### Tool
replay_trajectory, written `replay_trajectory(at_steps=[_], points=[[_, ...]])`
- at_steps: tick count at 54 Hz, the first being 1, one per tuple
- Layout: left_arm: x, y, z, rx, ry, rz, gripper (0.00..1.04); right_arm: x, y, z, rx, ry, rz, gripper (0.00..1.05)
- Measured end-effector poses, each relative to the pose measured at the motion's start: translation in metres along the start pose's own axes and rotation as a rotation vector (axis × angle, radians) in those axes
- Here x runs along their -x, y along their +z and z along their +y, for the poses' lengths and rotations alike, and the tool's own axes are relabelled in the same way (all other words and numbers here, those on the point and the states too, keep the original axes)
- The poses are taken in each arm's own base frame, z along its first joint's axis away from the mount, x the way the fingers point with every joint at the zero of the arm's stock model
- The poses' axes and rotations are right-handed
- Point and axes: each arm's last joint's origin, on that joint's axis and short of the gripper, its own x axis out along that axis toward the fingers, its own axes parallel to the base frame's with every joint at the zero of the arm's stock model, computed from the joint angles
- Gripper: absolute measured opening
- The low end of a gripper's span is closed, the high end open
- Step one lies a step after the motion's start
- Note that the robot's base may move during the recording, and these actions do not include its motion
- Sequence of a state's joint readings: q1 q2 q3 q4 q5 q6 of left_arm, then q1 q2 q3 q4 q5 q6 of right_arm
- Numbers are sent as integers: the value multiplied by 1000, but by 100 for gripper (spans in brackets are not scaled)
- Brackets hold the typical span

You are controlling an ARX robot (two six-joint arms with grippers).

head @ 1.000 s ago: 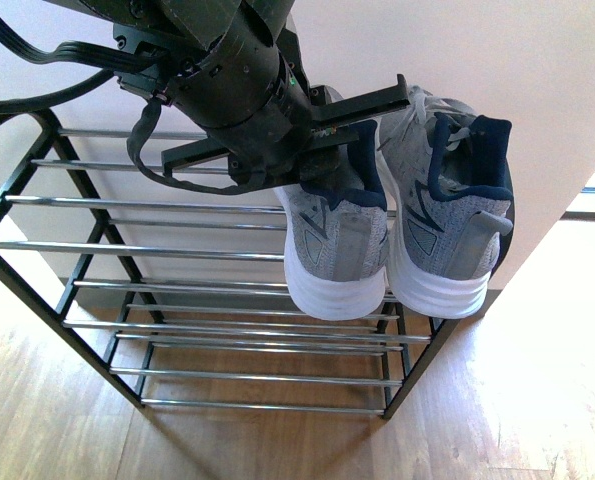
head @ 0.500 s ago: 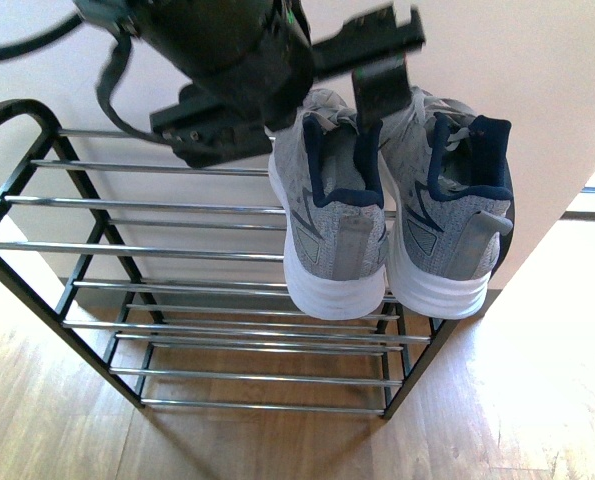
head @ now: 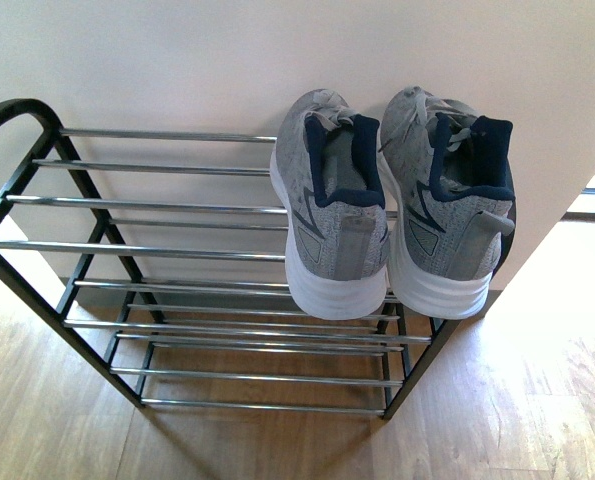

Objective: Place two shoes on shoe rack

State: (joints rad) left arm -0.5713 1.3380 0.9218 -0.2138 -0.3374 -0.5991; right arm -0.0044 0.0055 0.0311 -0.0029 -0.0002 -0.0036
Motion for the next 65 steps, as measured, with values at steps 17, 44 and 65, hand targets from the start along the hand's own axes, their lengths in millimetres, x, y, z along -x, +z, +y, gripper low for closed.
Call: replay_trajectory(at_steps=[17, 44, 65], points=[[91, -33, 50, -47, 198, -95, 95, 0, 0, 0, 0, 0, 0, 95], [130, -58, 121, -24, 454, -278, 95, 0, 0, 0, 0, 0, 0, 95], [118, -71, 153, -72, 277, -495, 80, 0, 0, 0, 0, 0, 0, 95]])
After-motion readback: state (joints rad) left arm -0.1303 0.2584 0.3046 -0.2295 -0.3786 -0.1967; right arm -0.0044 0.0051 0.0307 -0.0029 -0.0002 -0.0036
